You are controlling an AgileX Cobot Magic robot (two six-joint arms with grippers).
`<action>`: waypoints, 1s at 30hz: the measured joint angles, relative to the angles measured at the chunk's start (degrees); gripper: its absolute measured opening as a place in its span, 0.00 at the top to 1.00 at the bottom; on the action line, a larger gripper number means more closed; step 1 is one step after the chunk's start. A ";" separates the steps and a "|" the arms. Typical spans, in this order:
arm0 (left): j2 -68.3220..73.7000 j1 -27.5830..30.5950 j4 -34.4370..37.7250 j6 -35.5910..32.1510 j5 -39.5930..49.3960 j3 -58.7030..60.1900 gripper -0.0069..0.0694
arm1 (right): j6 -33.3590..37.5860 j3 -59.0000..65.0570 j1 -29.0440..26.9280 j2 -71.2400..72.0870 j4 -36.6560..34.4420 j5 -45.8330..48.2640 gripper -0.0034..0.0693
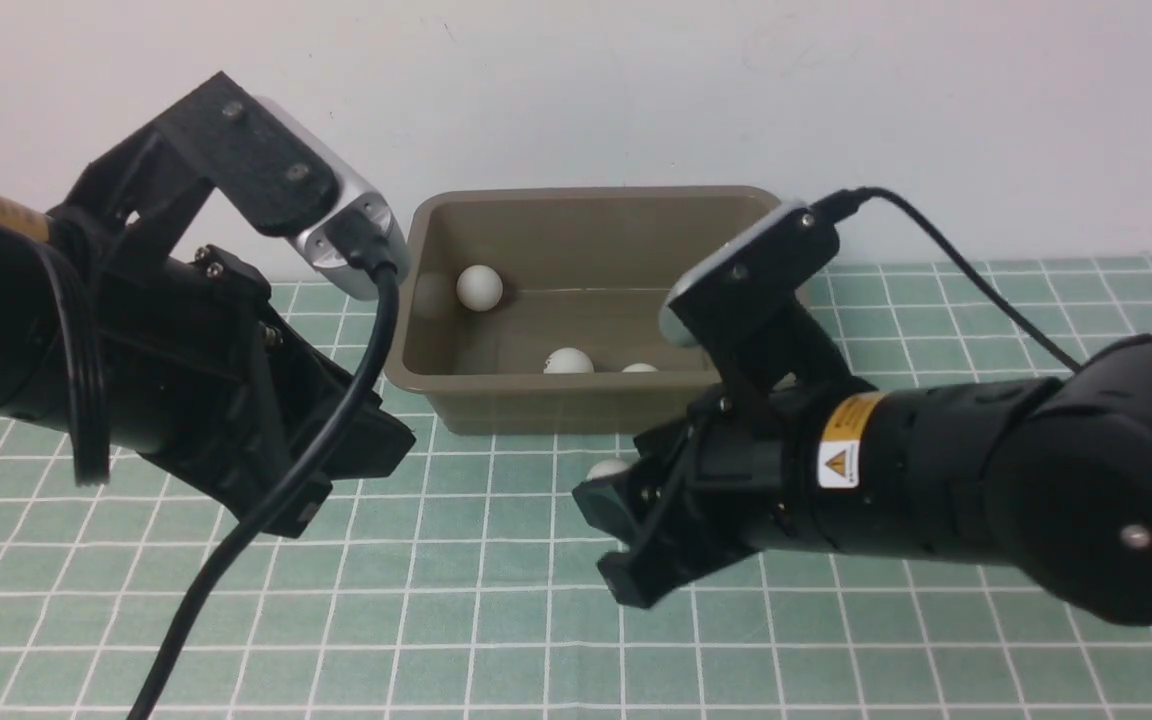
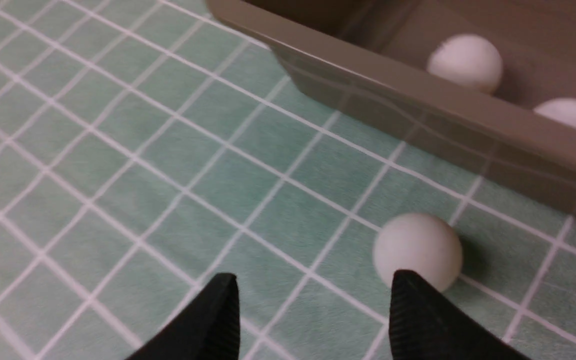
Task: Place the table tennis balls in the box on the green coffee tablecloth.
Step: 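Reach for and grasp a ping pong ball on the table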
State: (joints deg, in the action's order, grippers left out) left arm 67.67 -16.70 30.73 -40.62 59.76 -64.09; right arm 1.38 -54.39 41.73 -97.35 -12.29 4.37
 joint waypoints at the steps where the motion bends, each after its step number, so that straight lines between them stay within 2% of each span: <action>1: 0.00 0.00 0.00 0.00 0.00 0.00 0.64 | -0.11 0.00 -0.26 -0.67 -0.32 -0.51 0.43; 11: 0.00 0.00 0.00 0.00 0.00 0.00 0.64 | -0.32 0.00 -1.24 -5.53 -2.55 -5.61 0.39; 19: 0.00 0.00 0.00 0.00 0.00 0.00 0.64 | -1.05 -0.01 -1.24 -8.39 -3.14 -10.60 0.39; 30: 0.00 0.00 0.00 0.00 0.00 0.00 0.64 | -3.08 -0.19 -1.50 -11.54 -3.14 -12.93 0.39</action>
State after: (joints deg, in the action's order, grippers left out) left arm 67.67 -16.70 30.73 -40.62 59.76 -64.09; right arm -1.69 -54.58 40.24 -108.89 -15.43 -8.57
